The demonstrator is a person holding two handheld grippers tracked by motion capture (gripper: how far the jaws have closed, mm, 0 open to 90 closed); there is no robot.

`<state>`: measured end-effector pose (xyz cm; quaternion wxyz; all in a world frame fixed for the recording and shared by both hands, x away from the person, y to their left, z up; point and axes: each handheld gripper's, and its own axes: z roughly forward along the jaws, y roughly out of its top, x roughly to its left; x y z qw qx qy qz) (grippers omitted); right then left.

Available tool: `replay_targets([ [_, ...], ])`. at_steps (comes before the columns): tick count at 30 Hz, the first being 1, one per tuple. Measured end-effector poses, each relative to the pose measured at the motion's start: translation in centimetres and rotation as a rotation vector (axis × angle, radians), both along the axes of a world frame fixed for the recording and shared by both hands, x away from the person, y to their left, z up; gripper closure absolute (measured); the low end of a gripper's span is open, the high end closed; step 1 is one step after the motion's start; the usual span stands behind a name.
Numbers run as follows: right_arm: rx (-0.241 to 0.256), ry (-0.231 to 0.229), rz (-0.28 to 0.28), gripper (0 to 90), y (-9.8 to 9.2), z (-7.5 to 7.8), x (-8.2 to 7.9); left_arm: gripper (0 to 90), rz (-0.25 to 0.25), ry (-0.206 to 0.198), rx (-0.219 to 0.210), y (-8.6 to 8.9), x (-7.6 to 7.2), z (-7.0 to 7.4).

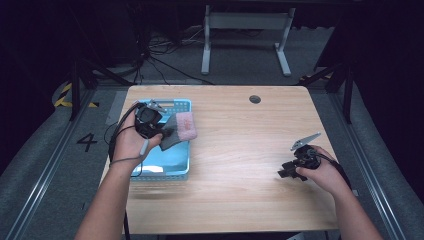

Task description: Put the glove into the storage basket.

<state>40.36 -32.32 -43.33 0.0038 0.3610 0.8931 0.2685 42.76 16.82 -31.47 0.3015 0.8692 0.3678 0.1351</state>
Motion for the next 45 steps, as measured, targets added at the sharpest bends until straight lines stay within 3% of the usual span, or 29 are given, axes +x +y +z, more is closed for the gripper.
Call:
replay_targets([
  [3,-0.001,0.001,0.001,56.4,0.0,-0.1,0.0,70.2,0.022,0.003,0.015,0.7,0.4,-0.4],
  [7,-0.002,0.002,0.003,56.2,0.2,-0.1,-0.1,70.1,0.031,0.017,0.001,1.5,1.0,-1.0],
  [13,-0.001,-0.001,0.008,56.0,0.4,0.0,-0.3,70.0,0.048,0.044,0.046,2.4,2.2,-2.3],
  [17,-0.007,0.001,0.007,55.9,0.5,-0.1,-0.3,70.0,0.052,0.071,0.053,2.9,2.8,-3.3],
  [24,-0.008,0.0,0.015,55.6,0.7,-0.2,-0.5,69.9,0.034,0.127,0.105,2.8,3.7,-5.6],
  [28,-0.011,0.0,0.023,55.4,0.9,-0.1,-0.5,69.8,0.024,0.153,0.113,2.6,4.2,-6.5],
  [35,-0.013,-0.004,0.021,55.0,0.9,-0.1,-0.9,69.5,-0.014,0.182,0.134,1.9,4.8,-7.6],
  [40,-0.012,-0.002,0.01,54.8,0.6,-0.1,-1.1,69.4,-0.008,0.204,0.133,1.9,5.4,-8.4],
  [45,-0.013,-0.001,0.009,54.6,0.5,-0.2,-1.2,69.3,-0.006,0.2,0.139,2.0,6.1,-8.8],
])
